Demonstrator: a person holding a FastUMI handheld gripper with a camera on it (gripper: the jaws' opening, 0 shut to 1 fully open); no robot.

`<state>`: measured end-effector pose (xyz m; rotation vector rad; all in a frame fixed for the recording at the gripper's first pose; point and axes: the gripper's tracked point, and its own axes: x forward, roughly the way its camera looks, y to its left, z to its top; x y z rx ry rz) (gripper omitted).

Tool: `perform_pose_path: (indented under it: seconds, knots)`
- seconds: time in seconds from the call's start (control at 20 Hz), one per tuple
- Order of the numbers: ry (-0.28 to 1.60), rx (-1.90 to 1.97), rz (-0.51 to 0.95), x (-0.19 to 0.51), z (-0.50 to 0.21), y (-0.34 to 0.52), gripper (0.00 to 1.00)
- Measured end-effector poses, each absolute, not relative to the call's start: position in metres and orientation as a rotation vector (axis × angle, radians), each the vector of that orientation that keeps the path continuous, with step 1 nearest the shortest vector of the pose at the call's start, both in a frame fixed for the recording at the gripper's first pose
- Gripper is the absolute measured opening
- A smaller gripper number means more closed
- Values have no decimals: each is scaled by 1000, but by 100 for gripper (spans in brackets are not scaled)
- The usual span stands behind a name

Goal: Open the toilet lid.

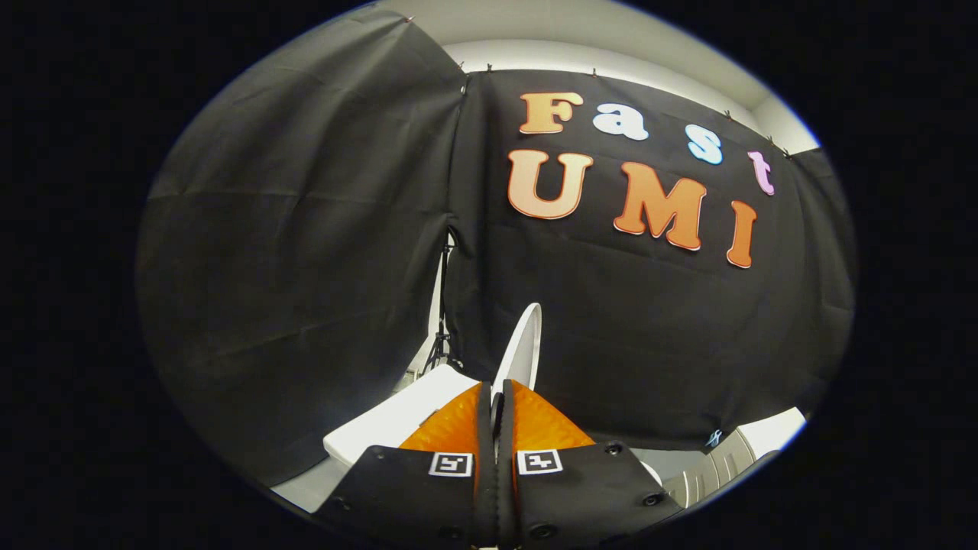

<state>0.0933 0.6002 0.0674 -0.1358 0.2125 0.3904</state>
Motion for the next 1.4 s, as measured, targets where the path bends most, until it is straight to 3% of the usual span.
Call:
perform_pose_path:
  seconds: [0.95, 1.25, 1.4]
  knots:
    - [194, -217, 454, 83, 54, 676, 8]
    - [249, -90, 488, 81, 44, 669, 35]
    - [279, -25, 499, 82, 42, 657, 69]
